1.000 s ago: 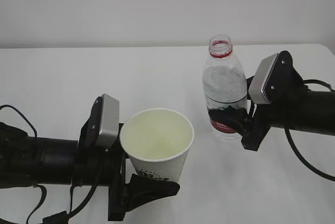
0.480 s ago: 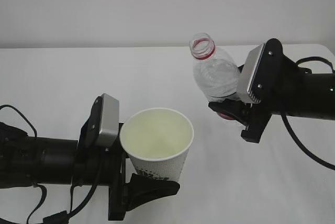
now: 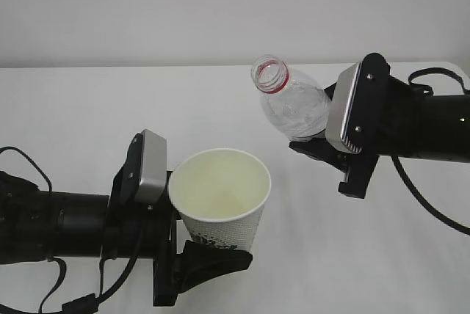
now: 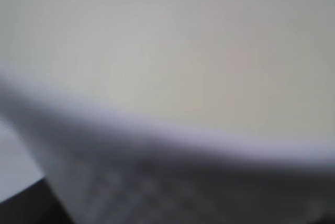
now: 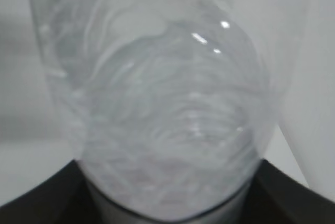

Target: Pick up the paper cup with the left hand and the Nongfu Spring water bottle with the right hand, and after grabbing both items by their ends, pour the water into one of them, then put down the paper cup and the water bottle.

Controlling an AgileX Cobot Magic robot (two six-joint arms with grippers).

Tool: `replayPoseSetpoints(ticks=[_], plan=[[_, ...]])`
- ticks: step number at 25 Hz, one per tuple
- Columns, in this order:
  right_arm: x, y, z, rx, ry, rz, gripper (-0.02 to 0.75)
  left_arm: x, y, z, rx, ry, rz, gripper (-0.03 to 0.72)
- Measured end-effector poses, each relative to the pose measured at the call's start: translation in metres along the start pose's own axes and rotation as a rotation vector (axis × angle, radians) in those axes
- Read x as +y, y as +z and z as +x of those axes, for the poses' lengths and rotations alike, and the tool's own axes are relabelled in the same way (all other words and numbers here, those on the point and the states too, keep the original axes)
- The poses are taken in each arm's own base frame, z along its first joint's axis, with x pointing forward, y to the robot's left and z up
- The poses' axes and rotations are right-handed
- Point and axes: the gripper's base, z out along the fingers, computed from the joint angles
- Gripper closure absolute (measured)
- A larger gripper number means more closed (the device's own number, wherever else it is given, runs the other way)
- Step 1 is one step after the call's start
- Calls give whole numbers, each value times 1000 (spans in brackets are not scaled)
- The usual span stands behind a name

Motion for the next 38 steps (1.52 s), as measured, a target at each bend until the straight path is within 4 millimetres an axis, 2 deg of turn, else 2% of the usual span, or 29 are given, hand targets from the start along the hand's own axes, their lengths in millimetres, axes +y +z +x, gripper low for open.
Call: replayPoseSetpoints(ticks=[38], plan=[[0, 0, 0, -2, -351, 0, 260, -2, 0, 1, 8, 11, 24, 135]])
